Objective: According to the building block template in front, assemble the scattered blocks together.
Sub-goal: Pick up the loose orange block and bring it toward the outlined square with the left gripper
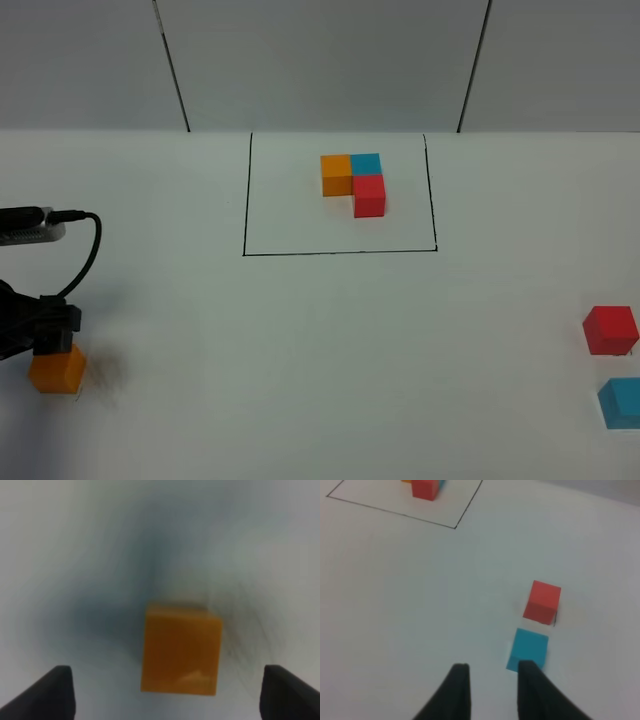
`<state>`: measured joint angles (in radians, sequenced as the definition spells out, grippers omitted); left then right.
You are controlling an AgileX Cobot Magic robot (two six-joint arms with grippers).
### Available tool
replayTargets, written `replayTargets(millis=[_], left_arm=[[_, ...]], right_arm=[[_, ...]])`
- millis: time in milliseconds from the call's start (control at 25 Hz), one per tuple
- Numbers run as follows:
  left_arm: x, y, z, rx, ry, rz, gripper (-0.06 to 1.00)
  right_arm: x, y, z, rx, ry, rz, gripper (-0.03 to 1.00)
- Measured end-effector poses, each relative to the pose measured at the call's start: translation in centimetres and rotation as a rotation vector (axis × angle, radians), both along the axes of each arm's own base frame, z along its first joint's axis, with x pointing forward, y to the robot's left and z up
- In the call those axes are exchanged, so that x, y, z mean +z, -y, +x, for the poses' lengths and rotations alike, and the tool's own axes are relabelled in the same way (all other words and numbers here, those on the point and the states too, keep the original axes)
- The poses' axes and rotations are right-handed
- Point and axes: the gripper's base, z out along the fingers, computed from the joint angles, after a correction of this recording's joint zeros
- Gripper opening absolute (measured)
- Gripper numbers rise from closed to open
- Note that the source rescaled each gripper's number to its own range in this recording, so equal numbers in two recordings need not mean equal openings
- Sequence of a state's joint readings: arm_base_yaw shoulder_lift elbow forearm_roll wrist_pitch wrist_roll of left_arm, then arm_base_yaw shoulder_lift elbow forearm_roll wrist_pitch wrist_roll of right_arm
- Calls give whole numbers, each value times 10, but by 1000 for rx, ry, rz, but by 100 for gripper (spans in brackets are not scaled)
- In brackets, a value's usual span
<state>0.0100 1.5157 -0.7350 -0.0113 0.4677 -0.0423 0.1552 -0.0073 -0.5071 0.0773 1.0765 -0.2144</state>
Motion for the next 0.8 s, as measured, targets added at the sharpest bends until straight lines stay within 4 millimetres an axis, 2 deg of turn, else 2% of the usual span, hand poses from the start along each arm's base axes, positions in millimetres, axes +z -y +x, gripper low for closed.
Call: replayTargets(millis=[400,800], left_arm=[[-32,0,9,2,-78,-2,72],[-46,0,16,3,-63,-2,72]], right_arm=[[0,0,0,0,0,0,0],[0,0,0,0,0,0,0]])
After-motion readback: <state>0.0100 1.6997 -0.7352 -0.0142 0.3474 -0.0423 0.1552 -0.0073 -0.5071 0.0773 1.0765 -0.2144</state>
